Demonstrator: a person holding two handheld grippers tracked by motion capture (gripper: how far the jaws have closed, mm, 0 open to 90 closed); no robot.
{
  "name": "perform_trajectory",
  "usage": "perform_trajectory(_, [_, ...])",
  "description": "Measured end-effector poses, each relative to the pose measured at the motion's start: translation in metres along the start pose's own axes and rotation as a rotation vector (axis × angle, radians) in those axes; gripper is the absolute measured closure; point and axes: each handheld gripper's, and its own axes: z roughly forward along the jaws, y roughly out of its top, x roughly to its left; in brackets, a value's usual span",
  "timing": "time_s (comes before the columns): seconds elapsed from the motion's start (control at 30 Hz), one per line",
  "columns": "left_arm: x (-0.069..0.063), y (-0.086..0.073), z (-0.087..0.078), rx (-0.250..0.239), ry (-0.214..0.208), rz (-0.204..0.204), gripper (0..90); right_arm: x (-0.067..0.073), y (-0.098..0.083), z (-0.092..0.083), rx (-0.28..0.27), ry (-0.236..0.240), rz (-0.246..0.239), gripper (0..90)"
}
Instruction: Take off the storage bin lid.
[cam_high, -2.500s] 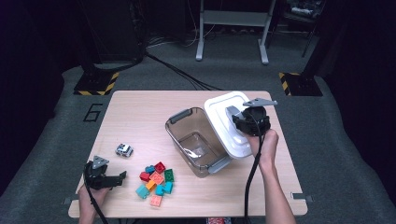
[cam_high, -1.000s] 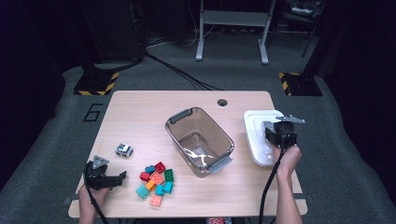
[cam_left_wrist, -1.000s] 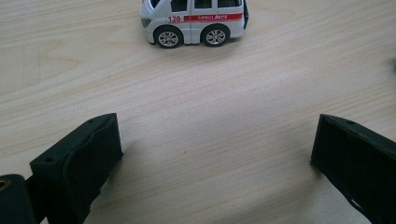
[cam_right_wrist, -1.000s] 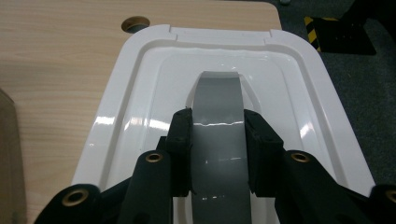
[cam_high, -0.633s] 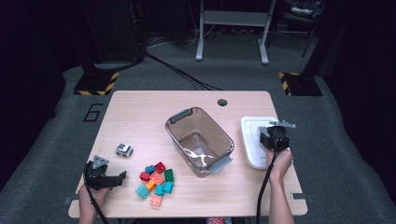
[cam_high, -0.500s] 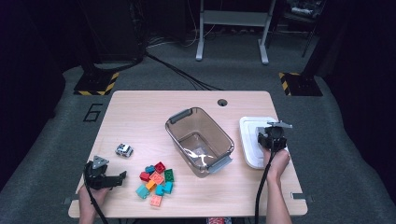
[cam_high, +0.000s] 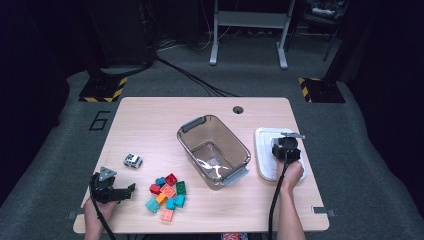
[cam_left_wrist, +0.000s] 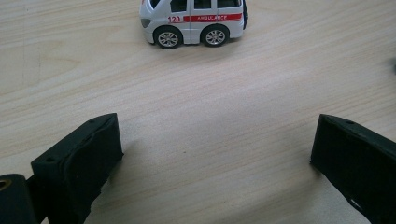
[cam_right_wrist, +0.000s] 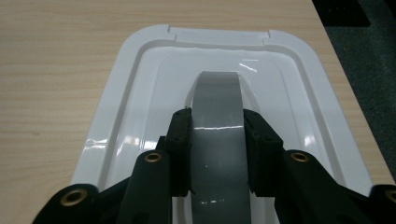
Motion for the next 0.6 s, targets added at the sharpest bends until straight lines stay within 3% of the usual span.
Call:
perform_trajectory(0.3, [0.000, 0.000, 0.000, 0.000, 0.000, 0.001, 1.7, -0.003, -0.004, 0.006, 0.023, 0.016, 0.013, 65.9])
perform_trajectory(0.6, [0.000, 0.000, 0.000, -0.002, 0.000, 0.003, 1.9, -0.007, -0.003, -0.013, 0.014, 0.087, 0.013, 48.7])
